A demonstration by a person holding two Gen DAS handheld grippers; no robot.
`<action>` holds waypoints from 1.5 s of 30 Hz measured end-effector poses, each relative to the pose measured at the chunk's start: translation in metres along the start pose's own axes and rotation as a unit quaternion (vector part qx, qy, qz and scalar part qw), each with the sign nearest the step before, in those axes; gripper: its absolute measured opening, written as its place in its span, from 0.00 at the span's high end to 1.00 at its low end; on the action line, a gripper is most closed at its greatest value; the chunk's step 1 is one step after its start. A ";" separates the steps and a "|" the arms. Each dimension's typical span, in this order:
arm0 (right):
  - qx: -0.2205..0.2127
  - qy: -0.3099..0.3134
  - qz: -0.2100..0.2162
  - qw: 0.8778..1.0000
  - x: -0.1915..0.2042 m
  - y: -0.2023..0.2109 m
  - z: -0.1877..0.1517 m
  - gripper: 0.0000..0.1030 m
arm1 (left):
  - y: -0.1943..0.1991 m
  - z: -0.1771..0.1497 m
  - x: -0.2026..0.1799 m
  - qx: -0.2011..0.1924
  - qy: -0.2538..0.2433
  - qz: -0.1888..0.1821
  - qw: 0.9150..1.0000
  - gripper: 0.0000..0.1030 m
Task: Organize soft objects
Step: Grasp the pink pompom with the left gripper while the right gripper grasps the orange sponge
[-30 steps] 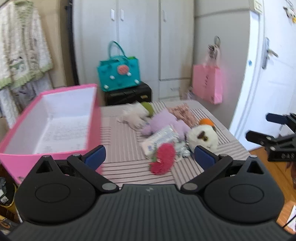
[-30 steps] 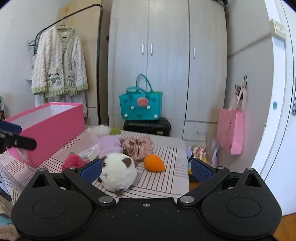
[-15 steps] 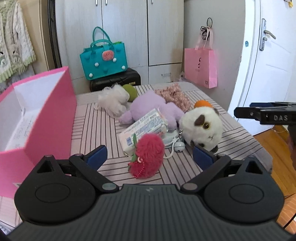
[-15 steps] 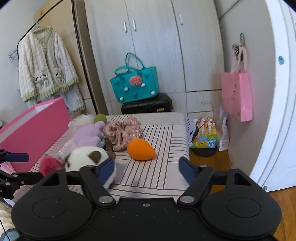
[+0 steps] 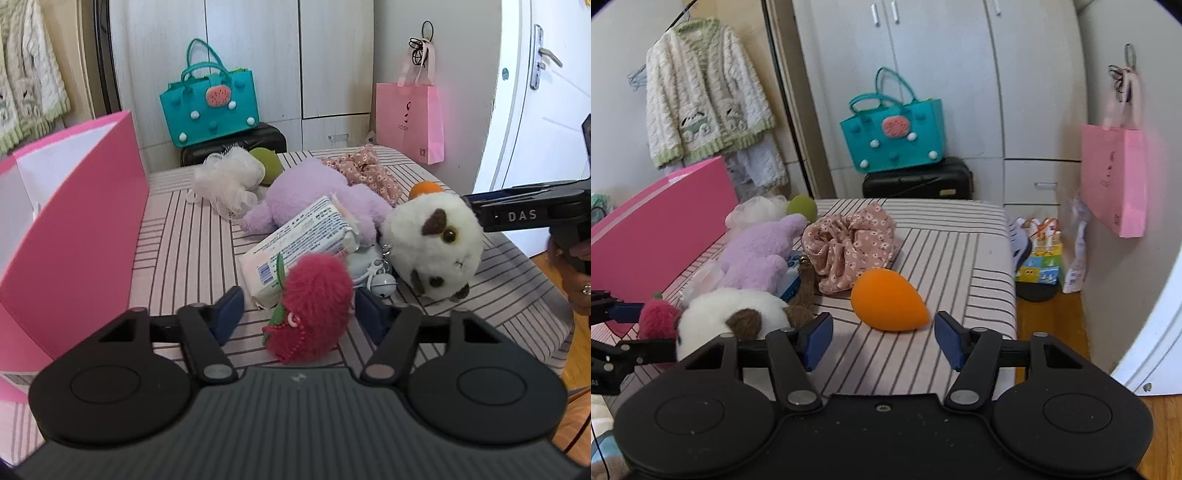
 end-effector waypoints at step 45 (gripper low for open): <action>-0.012 0.014 -0.042 0.999 0.019 0.063 0.005 0.53 | 0.020 0.003 0.010 0.059 0.025 -0.026 0.998 0.68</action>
Point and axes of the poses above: each gripper's, at about its wrist camera, not at the fingertips, and y roughly against the way its jaws point, x to its left, z to its top, the point moved 3 cm from there along -y, roughly the way its jaws point, and after that the axes turned 6 degrees about y, right-handed, at the moved point
